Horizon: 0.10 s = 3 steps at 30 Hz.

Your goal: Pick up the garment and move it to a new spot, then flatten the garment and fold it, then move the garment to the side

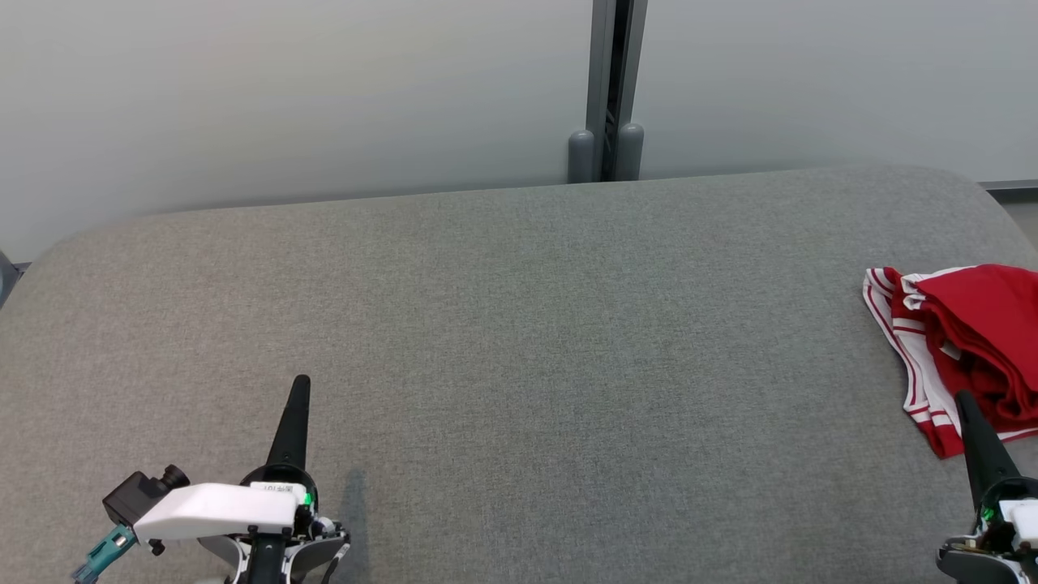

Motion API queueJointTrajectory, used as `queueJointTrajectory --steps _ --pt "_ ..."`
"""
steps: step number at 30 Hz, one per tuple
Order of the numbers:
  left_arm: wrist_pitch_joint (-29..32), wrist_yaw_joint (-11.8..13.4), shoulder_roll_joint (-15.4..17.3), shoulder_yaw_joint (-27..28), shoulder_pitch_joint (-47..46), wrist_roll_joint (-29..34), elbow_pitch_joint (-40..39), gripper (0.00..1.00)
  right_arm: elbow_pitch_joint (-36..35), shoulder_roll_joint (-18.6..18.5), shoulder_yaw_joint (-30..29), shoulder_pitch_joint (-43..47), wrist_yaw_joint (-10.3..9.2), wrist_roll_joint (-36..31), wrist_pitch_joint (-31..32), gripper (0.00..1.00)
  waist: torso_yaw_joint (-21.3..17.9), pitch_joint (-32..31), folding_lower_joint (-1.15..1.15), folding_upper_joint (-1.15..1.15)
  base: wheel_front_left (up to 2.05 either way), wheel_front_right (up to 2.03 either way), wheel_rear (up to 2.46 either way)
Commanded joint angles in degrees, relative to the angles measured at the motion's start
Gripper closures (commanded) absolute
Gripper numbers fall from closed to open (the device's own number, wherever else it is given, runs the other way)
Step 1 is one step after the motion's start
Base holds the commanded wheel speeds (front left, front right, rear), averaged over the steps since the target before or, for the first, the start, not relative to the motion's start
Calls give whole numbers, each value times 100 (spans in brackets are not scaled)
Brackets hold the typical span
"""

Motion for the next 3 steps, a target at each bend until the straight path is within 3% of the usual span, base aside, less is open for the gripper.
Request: queueJointTrajectory --steps 1,3 --pt "35 -40 35 29 -133 -98 -19 100 -60 -17 -63 24 -1 131 53 100 -1 -2 0 0 0 0 0" --pt "50 -57 36 31 -144 -183 -14 100 -60 -13 -87 29 -1 222 87 100 -4 -5 0 0 0 0 0"
